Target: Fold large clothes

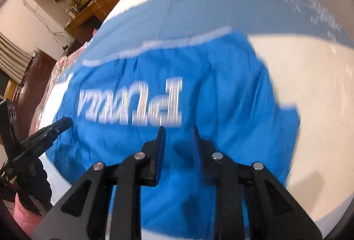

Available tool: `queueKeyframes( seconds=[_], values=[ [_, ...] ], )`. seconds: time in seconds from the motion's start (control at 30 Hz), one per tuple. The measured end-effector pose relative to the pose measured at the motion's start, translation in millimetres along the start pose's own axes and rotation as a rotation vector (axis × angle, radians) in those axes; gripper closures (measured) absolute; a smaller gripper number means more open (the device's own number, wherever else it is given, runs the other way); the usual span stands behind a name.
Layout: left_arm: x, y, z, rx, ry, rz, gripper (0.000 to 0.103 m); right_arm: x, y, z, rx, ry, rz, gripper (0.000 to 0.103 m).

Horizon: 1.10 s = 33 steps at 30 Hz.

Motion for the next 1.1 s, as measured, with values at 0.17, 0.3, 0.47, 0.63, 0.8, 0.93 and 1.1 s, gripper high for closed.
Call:
queueKeyframes(
  seconds=[0.17,0.3,0.47,0.63,0.8,0.93,1.1],
  values=[
    [-1,-27,51,0.001,0.009,0.022,0.074,-2,-22,58,-0.031,0.004,-0.049,0.079],
    [11,-59,67,0.005,0.031,0.017,0.074,-15,-54,73,-0.025,-0.006,-0.067,0.079],
    [13,-74,60,-0.037,0.008,0.008,0.074,-26,-73,66,-0.076,0.002,-0.041,0.079],
    [13,-73,62,-0.017,0.011,0.013,0.074,-28,-69,67,-0.043,-0.015,-0.026,0.079],
    [36,-36,53,0.016,0.057,0.0,0.06,-44,-21,47,-0.039,-0.043,0.024,0.057],
    [90,6,26,-0.004,0.099,0.042,0.037,-81,21,15,-0.07,-0.081,0.016,0.035],
    [142,15,-12,0.046,0.182,-0.031,0.034,-126,21,-19,0.023,-0.172,0.135,0.024]
  ],
)
Point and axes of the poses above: each gripper's, at about its wrist camera, not at the fingertips, and y roughly against the way its jaws point, x to its left, z to its top, the point moved 2 cm from there along -y, roughly the way its jaws point, and after that the axes turned 14 degrees about x, right-handed, at the moved point
